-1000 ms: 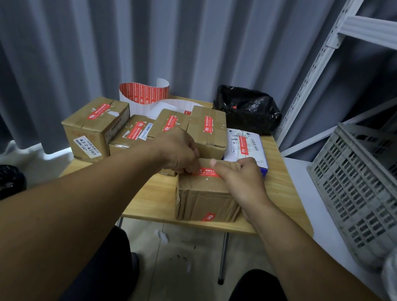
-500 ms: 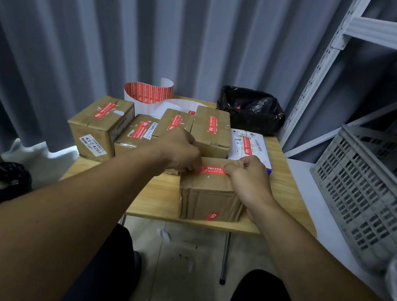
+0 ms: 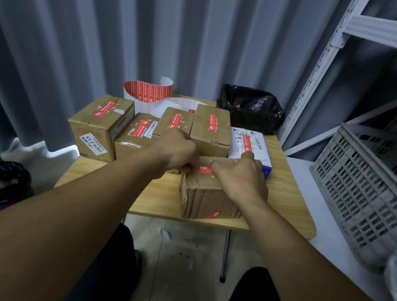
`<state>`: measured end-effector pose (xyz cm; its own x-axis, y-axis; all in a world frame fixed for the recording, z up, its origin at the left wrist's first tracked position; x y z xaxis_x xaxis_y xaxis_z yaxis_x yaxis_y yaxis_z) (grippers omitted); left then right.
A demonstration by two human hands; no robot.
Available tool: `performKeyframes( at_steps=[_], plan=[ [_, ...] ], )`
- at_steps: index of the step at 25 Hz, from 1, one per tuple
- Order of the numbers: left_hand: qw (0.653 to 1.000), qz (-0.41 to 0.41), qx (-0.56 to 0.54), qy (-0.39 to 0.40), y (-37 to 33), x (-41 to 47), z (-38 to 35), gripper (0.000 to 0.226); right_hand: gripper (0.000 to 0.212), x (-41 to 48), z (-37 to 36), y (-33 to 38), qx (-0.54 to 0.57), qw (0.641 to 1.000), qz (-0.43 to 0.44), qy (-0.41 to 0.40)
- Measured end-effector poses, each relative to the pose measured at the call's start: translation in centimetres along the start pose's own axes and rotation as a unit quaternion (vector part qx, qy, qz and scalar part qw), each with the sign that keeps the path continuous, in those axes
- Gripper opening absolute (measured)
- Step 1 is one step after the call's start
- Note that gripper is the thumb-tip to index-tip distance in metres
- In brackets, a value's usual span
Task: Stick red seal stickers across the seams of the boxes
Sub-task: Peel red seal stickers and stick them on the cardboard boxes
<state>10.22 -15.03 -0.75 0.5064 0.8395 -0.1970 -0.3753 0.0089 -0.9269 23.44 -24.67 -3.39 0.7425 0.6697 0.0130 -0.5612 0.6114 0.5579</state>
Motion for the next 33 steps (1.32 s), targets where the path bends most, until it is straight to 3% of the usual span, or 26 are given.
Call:
performKeyframes(
  at_steps=[7, 13, 18, 21, 29, 33],
  plan=[
    [0.997, 0.029, -0.070, 0.001, 0.4, 0.1, 0.1, 0.022, 0.105, -1.4, -0.5, 2.0, -0.096, 0.995, 0.037, -0.001],
    [0.995, 0.024, -0.101, -0.002, 0.2, -0.6, 0.1, 0.025, 0.083, -1.0, 0.2, 0.7, -0.024, 0.999, 0.037, 0.017],
    [0.995, 0.019, -0.097, -0.003, 0.1, -0.9, 0.0, 0.027, 0.098, -2.0, -0.6, 1.1, -0.090, 0.993, 0.067, -0.021],
    [0.996, 0.015, -0.091, 0.003, 0.0, -1.2, 0.0, 0.024, 0.103, -1.9, -0.3, 1.3, -0.071, 0.996, 0.060, -0.001],
    [0.999, 0.004, -0.018, 0.035, 0.0, -1.9, -0.2, 0.024, 0.049, -0.4, 1.2, -0.5, 0.073, 0.996, 0.040, 0.032],
    [0.999, -0.011, 0.009, 0.037, -0.1, -2.5, -0.4, 0.028, 0.038, 0.0, 1.8, -2.2, 0.178, 0.983, 0.016, 0.042]
  ],
)
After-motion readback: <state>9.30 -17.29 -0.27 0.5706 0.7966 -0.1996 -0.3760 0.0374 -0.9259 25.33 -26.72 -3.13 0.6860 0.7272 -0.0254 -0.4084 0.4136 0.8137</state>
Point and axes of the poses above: each hand's wrist, its own x-axis towards the middle knuckle, its own z-axis out of the back of the hand, y = z × x, the point moved 2 cm from there along x, towards the middle knuckle, and after that the axes turned 4 degrees about -x, right-handed, at the moved point
